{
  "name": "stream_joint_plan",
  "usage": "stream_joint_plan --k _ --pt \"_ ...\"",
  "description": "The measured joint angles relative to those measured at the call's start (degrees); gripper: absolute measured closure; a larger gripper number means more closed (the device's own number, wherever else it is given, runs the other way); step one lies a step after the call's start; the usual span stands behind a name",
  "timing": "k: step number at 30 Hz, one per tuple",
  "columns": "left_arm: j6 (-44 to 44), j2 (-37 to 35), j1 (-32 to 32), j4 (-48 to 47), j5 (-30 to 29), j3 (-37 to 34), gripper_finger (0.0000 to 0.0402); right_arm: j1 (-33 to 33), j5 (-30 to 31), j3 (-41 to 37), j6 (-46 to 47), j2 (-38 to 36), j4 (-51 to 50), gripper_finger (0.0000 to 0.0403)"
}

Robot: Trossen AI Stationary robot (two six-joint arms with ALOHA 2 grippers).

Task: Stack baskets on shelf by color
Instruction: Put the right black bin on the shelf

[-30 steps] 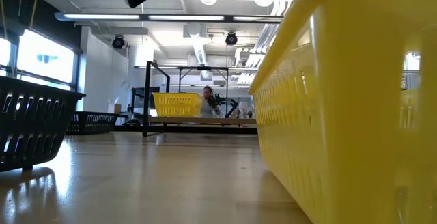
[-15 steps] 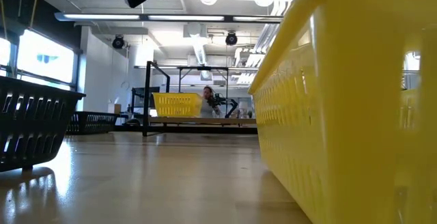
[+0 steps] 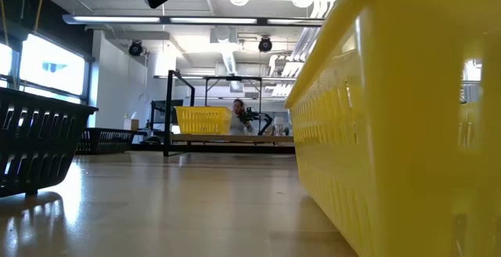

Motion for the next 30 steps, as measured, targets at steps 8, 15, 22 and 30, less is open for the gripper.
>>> stream_joint_plan --k 8,15,22,30 --pt "0.0 0.0 0.2 0.0 0.0 0.0 0.0216 0.2 -1.9 0.1 0.8 -0.1 -0.2 0.0394" --pt "-0.4 0.0 0.1 0.0 0.0 0.0 0.0216 -0.9 -2.5 5.3 -0.5 -0.1 -1.8 0.0399" --pt "-0.4 0.0 0.1 0.0 -0.6 0.0 0.0216 -1.7 0.4 14.3 -1.7 -0.2 -12.6 0.0401" --pt "-0.4 0.0 0.1 0.0 -1.7 0.0 0.0216 -3.3 3.6 27.9 -5.6 -0.2 -21.2 0.0402"
